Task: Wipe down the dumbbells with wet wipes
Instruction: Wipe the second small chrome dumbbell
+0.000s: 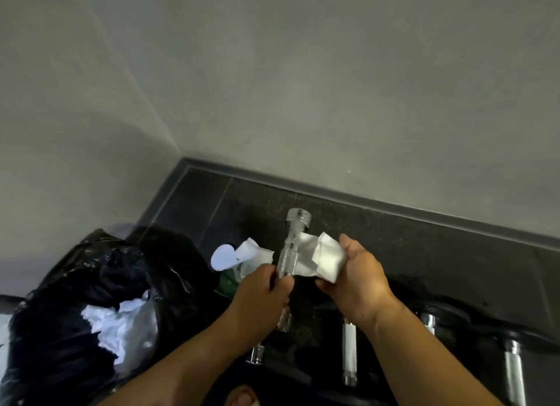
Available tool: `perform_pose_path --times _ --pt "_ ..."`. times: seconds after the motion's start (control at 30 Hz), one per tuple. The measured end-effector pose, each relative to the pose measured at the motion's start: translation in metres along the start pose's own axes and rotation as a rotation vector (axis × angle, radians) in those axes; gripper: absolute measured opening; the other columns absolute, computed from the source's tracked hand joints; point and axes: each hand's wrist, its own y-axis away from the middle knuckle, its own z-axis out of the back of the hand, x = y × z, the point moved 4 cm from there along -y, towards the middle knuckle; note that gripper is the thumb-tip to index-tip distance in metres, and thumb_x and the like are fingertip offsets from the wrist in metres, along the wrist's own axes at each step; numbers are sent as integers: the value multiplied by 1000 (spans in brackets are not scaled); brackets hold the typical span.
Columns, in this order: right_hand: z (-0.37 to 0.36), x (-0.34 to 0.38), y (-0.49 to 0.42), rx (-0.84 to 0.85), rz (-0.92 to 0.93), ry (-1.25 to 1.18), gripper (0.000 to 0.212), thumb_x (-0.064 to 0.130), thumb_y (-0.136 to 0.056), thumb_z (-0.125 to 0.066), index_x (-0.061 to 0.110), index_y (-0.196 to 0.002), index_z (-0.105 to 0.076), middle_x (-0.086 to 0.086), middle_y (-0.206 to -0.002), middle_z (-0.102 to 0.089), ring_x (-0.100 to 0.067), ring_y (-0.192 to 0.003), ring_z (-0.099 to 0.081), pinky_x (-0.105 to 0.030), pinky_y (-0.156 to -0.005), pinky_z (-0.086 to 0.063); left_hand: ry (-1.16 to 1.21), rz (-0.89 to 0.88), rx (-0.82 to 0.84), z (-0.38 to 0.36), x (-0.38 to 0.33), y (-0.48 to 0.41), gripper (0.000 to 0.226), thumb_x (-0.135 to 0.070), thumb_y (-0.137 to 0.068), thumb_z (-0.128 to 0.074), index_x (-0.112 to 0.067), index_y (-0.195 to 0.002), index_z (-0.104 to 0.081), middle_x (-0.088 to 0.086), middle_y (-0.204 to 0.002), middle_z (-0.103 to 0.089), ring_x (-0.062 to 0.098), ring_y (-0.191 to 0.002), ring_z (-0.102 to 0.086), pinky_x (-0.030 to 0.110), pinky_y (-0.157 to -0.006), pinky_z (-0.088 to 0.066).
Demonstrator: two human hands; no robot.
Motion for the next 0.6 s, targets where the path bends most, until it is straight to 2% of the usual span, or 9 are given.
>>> perform_pose_path --times 0.07,0.1,0.17,0.23,0.3,0.37,0.43,0.47,0.6 --pt "-7 3 25 68 -15 -56 39 40 -97 -41 12 -113 -63 -10 -102 -72 -28 -91 -62 -36 -65 -46 25 -80 -44 2 -22 23 25 -18 -93 -54 -3 -74 -48 5 -66 -52 13 -62 -47 32 -60 -43" --pt "-12 4 39 119 -32 -80 46 43 -97 -37 9 -115 -63 -12 -108 -71 -29 -98 -64 -40 -75 -50 49 -114 -60 2 -31 34 25 -17 -93 -55 -2 -74 -48 6 -65 -52 15 -62 -48 36 -61 -45" --pt "-23 10 70 225 -36 -130 55 45 -98 -31 4 -112 -65 -15 -109 -69 -31 -103 -64 -45 -97 -45 68 -162 -108 -1 -48 54 27 -15 -91 -58 -8 -68 -46 1 -60 -50 13 -59 -46 37 -60 -44" --pt "-32 18 104 307 7 -150 52 40 -97 -36 -1 -109 -66 -16 -98 -69 -28 -87 -66 -41 -89 -50 49 -176 -163 -5 -62 70 32 -14 -90 -60 -15 -64 -42 -7 -56 -44 9 -55 -41 25 -55 -38" --pt "-31 27 129 305 160 -40 37 28 -97 -42 2 -105 -68 -13 -89 -70 -21 -74 -67 -33 -73 -54 41 -190 -160 -8 -78 87 22 -14 -93 -57 -16 -71 -50 -5 -63 -52 11 -58 -50 24 -57 -44" --pt "-29 37 148 268 349 150 27 20 -99 -42 12 -107 -67 -8 -98 -70 -17 -83 -65 -29 -77 -52 43 -233 -148 -8 -97 104 11 -12 -94 -54 -15 -84 -58 -3 -72 -60 11 -67 -60 27 -62 -50" --pt "-27 50 166 237 469 258 21 22 -99 -44 17 -112 -60 -5 -107 -68 -17 -95 -64 -27 -82 -51 26 -291 -156 -6 -117 123 11 -14 -95 -54 -19 -87 -59 -5 -72 -63 5 -66 -61 21 -59 -49" --pt "-25 57 174 214 501 280 20 24 -99 -46 17 -112 -59 -5 -105 -69 -18 -94 -66 -27 -80 -53 10 -330 -147 -6 -126 133 10 -17 -95 -54 -20 -87 -60 -3 -74 -64 6 -66 -62 22 -59 -49" --pt "-16 91 203 218 529 227 26 34 -94 -55 11 -86 -63 -9 -74 -69 -21 -66 -64 -31 -63 -52 -25 -448 -57 -8 -159 163 13 -22 -94 -55 -18 -85 -63 2 -71 -64 16 -67 -61 31 -63 -49"
